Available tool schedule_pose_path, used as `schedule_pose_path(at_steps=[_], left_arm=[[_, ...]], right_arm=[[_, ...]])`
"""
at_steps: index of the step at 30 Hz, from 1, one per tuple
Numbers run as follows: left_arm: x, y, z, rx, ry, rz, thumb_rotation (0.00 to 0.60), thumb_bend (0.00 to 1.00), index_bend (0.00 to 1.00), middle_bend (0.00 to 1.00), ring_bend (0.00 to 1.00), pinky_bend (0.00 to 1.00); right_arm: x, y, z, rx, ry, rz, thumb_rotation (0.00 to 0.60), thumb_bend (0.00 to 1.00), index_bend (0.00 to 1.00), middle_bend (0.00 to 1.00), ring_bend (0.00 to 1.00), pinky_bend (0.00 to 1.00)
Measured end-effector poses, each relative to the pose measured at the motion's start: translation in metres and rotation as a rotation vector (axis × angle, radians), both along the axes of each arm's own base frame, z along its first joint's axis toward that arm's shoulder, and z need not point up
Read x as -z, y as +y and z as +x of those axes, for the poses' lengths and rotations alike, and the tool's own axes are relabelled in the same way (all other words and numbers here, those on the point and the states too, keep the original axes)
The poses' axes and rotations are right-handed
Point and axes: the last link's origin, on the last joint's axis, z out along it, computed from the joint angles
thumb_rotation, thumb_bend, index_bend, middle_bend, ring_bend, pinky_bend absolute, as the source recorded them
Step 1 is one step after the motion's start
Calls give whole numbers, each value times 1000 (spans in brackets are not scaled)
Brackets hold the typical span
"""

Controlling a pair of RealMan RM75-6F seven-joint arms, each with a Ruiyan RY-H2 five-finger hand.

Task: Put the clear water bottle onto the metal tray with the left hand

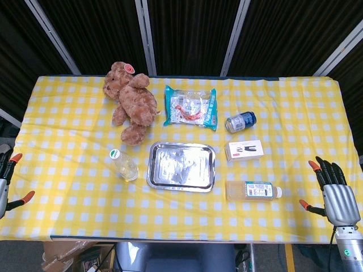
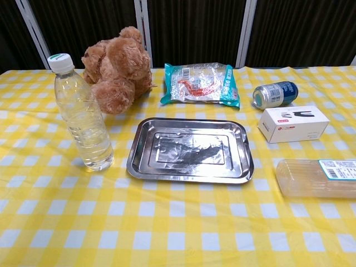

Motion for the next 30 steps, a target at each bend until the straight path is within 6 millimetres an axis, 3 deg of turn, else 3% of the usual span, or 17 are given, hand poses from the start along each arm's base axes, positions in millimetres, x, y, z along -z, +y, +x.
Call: schedule_pose_path(at_steps=[10, 20, 30], left_arm=[[4, -4, 10, 23, -10, -24, 600, 198, 86, 6, 0, 0], [6, 1, 6, -1, -45, -30, 600, 197, 87, 20, 0, 0], [23, 12, 13, -21, -333, -198, 600, 164, 106, 73, 0, 0]], right_arm=[[-7, 9, 2, -12, -2, -20, 600, 50, 97, 0, 0, 0], [-5, 8, -1, 5, 7, -11, 600, 49, 97, 0, 0, 0], [-4, 8, 0, 5, -5, 3, 600, 49, 97, 0, 0, 0]])
